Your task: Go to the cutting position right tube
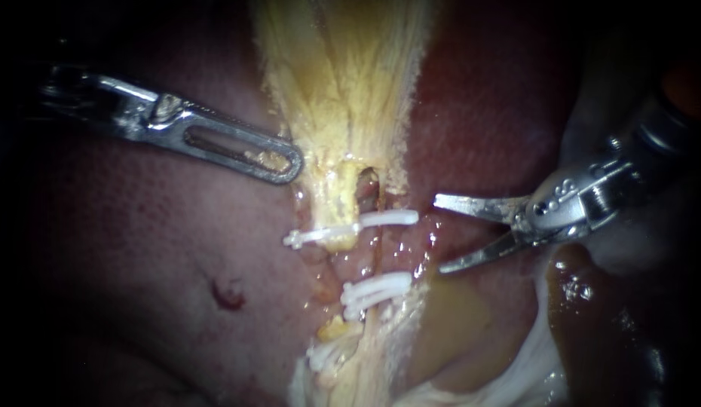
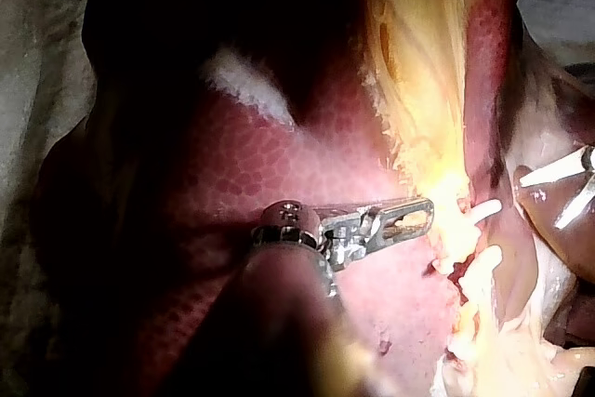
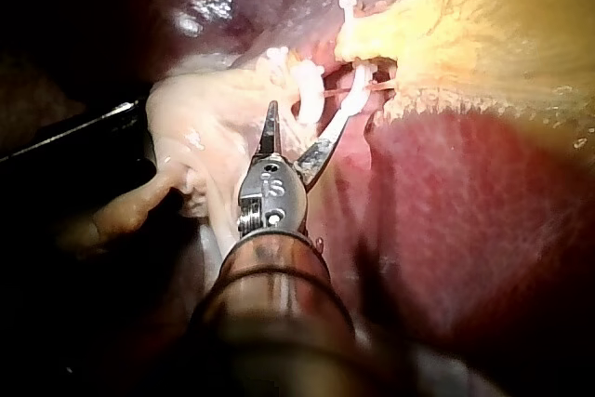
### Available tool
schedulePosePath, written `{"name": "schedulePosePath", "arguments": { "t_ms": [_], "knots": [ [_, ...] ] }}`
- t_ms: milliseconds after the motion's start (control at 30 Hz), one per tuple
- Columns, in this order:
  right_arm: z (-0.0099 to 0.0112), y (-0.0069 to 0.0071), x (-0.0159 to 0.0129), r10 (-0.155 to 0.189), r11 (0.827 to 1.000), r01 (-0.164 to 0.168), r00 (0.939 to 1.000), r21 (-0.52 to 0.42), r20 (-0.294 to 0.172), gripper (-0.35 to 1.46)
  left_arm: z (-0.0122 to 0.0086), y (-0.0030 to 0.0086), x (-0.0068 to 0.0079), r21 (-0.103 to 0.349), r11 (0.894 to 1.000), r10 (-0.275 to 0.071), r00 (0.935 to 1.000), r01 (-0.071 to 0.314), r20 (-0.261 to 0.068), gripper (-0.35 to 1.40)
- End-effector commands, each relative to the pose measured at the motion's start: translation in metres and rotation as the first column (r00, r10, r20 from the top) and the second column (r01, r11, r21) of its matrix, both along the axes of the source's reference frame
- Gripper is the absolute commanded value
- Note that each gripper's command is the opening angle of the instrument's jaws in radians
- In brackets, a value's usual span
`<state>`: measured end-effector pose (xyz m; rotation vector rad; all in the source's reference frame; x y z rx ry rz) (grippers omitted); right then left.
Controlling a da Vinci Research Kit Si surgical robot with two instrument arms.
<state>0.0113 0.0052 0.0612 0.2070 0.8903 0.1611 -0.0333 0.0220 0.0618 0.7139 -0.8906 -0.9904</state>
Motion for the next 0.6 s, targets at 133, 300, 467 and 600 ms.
{"name": "schedulePosePath", "arguments": {
  "t_ms": [133, 300, 467, 600],
  "knots": [
    [0.0, 0.0, 0.0, 0.0, 1.0, 0.0, 1.0, 0.0, 0.0, 1.45, -0.0001, 0.0, 0.0, 0.001, 1.0, 0.0, 1.0, 0.0, 0.0, -0.35],
    [0.0, 0.0, 0.0, -0.002, 1.0, 0.002, 1.0, 0.002, -0.001, 1.45, -0.0012, 0.0003, 0.0006, 0.007, 1.0, 0.004, 1.0, -0.004, 0.0, -0.35],
    [0.0, 0.0, 0.0, -0.002, 1.0, 0.002, 1.0, 0.002, -0.001, 1.45, -0.0032, 0.0008, 0.0027, 0.009, 1.0, -0.002, 1.0, 0.001, 0.009, -0.35],
    [0.0, 0.0, 0.0, -0.002, 1.0, 0.002, 1.0, 0.002, -0.001, 1.45, -0.0044, 0.0013, 0.0047, 0.005, 1.0, -0.016, 0.9998, 0.016, 0.006, -0.35]
  ]
}}
